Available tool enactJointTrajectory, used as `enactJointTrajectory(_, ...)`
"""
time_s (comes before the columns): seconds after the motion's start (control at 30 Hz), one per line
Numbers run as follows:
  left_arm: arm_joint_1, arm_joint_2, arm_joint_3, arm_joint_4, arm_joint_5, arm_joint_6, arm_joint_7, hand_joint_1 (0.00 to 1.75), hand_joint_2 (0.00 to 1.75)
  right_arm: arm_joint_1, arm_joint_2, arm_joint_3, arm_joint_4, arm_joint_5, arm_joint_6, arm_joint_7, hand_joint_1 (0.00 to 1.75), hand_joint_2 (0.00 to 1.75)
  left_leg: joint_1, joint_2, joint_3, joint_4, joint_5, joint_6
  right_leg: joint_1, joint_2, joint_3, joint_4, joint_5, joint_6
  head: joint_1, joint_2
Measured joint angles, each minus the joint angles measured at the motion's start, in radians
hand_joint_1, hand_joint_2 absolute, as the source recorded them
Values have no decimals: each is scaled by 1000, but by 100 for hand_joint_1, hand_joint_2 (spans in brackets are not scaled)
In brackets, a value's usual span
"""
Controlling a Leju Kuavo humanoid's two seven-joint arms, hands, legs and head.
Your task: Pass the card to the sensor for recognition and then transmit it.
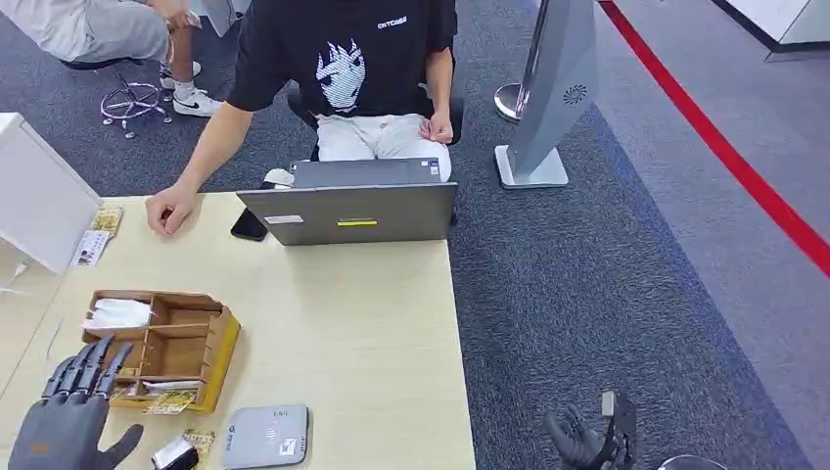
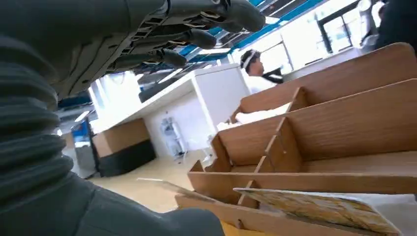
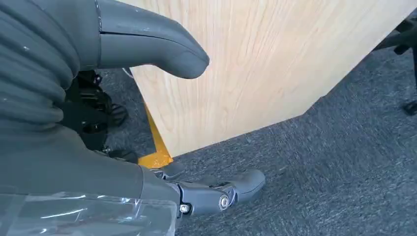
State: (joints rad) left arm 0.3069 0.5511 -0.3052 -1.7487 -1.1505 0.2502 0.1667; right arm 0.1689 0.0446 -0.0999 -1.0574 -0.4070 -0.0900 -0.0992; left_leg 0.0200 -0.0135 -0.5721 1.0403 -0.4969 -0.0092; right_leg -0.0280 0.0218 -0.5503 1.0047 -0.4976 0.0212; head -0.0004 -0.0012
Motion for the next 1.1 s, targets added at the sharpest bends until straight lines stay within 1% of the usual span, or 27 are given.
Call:
enactJointTrajectory(0.3, -30, 31, -33, 16, -16, -9, -16, 0, 175, -7, 0, 5, 8, -1, 4, -3, 0, 175, 0, 0, 0, 0, 0, 0, 0, 0, 0, 0, 0, 0, 0, 0)
enactJointTrajectory(0.57, -58, 32, -68, 38, -17, -18, -32, 0, 175, -8, 0, 19, 13, -3, 6, -6, 0, 175, 0, 0, 0, 0, 0, 0, 0, 0, 0, 0, 0, 0, 0, 0)
enactJointTrajectory(0.87, -88, 26, -150, 74, -2, -17, -41, 0, 175, -13, 0, 30, 16, -19, 0, -8, 0, 175, 0, 0, 0, 0, 0, 0, 0, 0, 0, 0, 0, 0, 0, 0)
enactJointTrajectory(1.1, -99, 26, -169, 92, -1, -16, -40, 0, 175, -13, 0, 36, 18, -19, 0, -8, 0, 175, 0, 0, 0, 0, 0, 0, 0, 0, 0, 0, 0, 0, 0, 0)
